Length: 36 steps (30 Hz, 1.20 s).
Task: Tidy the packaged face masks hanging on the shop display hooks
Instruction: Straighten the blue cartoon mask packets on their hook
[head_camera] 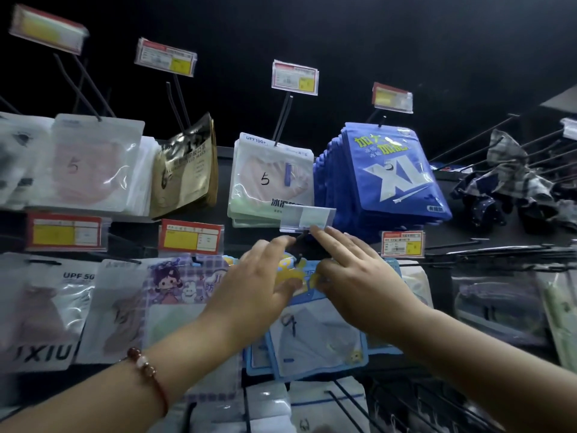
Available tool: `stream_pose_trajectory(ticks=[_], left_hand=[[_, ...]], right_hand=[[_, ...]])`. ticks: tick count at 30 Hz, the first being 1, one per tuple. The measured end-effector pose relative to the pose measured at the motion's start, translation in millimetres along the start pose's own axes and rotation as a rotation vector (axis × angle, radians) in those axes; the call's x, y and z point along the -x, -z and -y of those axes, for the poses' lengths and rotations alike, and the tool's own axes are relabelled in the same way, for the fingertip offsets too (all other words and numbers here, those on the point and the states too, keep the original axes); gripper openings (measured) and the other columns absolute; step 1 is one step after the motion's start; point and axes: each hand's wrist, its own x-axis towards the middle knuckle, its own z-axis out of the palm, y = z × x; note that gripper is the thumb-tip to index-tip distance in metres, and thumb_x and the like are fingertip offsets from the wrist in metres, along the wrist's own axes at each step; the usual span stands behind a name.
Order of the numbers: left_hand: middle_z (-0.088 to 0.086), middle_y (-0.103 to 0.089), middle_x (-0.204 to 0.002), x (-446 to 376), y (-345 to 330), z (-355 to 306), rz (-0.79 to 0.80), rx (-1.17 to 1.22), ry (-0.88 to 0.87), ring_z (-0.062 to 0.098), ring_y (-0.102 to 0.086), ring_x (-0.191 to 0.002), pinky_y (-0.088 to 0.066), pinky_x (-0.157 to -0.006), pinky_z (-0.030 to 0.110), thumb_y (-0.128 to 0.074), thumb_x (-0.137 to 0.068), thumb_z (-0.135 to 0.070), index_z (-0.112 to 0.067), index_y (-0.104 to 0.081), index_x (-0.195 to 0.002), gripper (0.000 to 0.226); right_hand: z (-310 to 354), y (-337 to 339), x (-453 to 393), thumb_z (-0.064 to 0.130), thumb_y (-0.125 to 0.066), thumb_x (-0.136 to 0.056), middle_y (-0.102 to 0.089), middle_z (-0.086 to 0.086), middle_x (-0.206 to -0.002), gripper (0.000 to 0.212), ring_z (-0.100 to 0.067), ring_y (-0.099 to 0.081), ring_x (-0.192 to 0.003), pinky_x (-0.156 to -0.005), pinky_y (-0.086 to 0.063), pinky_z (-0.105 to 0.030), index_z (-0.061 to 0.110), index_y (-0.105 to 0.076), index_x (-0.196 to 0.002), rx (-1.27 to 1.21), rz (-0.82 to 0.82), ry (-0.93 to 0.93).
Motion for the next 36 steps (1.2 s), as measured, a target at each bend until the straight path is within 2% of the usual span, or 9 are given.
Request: stream_pose_trajectory(ticks=[4,7,11,14,17,21,26,32,36], left_hand=[[-0.018,-0.056,-0.118,-3.4,-0.6,-3.6,0.076,0.205,0.131,0.005,-0.059,-0.105,-0.051,-0.091,0.034,-0.071,-0.088,-0.043,-0.043,-0.044,-0.131,0.050],[-0.016,-0.062,-0.103,-4.3,1.5,-5.2,0.079,0.137,0.058,0.004,-0.060,-0.092,-0.051,-0.083,0.035,-0.070,-0.090,-0.040,-0.035,-0.060,-0.108,0.021],[-0.019,-0.054,-0.076,-6.4,3.9,-8.9,-0.016,0.013,-0.070,0.011,-0.057,-0.081,-0.041,-0.072,0.033,-0.072,-0.090,-0.033,-0.026,-0.065,-0.103,0.017],[-0.015,-0.064,-0.082,-8.3,7.1,-8.3,-0.022,0.085,-0.030,0.009,-0.062,-0.080,-0.049,-0.071,0.035,-0.071,-0.091,-0.030,-0.032,-0.060,-0.105,0.018],[-0.009,-0.067,-0.083,-11.7,7.6,-4.6,-0.038,0.140,0.032,0.009,-0.063,-0.075,-0.052,-0.071,0.039,-0.072,-0.090,-0.033,-0.038,-0.055,-0.106,0.024],[-0.011,-0.071,-0.092,-15.6,6.8,2.2,-0.054,0.277,0.134,0.007,-0.068,-0.081,-0.057,-0.077,0.041,-0.075,-0.087,-0.040,-0.040,-0.057,-0.116,0.034],[-0.013,-0.070,-0.097,-15.3,1.0,6.6,-0.077,0.287,0.189,0.006,-0.067,-0.091,-0.057,-0.083,0.040,-0.074,-0.087,-0.043,-0.041,-0.059,-0.122,0.038],[-0.008,-0.070,-0.110,-22.7,-4.4,7.0,-0.143,0.263,0.233,0.007,-0.066,-0.099,-0.056,-0.088,0.035,-0.074,-0.087,-0.041,-0.027,-0.060,-0.133,0.051],[-0.013,-0.069,-0.106,-28.2,-9.6,3.9,-0.117,0.264,0.223,0.004,-0.066,-0.097,-0.055,-0.088,0.030,-0.075,-0.087,-0.035,-0.026,-0.063,-0.132,0.048]], right_hand=[[-1.6,0.2,0.9,0.023,-0.067,-0.086,-0.040,-0.018,-0.151,0.009,-0.035,-0.042,-0.138,-0.109,-0.039,-0.048,0.014,-0.064,-0.086,0.025,0.012,0.000],[-0.8,1.1,1.1,0.025,-0.065,-0.086,-0.041,-0.016,-0.151,0.010,-0.036,-0.042,-0.138,-0.111,-0.037,-0.047,0.015,-0.065,-0.086,0.041,0.004,-0.011],[2.1,4.6,1.9,0.027,-0.059,-0.087,-0.047,-0.015,-0.147,0.014,-0.037,-0.046,-0.134,-0.109,-0.035,-0.044,0.015,-0.066,-0.085,0.036,-0.028,-0.024],[3.7,9.8,2.0,0.028,-0.060,-0.084,-0.048,-0.015,-0.146,0.020,-0.037,-0.047,-0.133,-0.107,-0.042,-0.045,0.014,-0.067,-0.095,0.010,-0.015,-0.032],[3.1,13.0,1.1,0.029,-0.067,-0.078,-0.047,-0.013,-0.148,0.044,-0.036,-0.045,-0.134,-0.108,-0.041,-0.046,0.011,-0.063,-0.118,0.013,0.028,-0.056],[5.2,15.0,1.4,0.029,-0.067,-0.081,-0.041,-0.009,-0.153,0.071,-0.033,-0.038,-0.140,-0.112,-0.033,-0.042,0.012,-0.043,-0.145,-0.030,0.084,-0.115],[7.6,14.7,2.8,0.028,-0.067,-0.083,-0.036,-0.007,-0.156,0.074,-0.032,-0.033,-0.143,-0.114,-0.024,-0.038,0.014,-0.037,-0.149,-0.037,0.110,-0.138],[7.5,14.0,2.5,0.027,-0.068,-0.079,-0.037,-0.009,-0.155,0.073,-0.033,-0.035,-0.142,-0.113,-0.029,-0.043,0.014,-0.043,-0.146,-0.039,0.103,-0.127],[9.8,14.7,2.3,0.026,-0.067,-0.077,-0.038,-0.010,-0.154,0.070,-0.033,-0.036,-0.142,-0.112,-0.033,-0.044,0.013,-0.046,-0.143,-0.042,0.116,-0.139]])
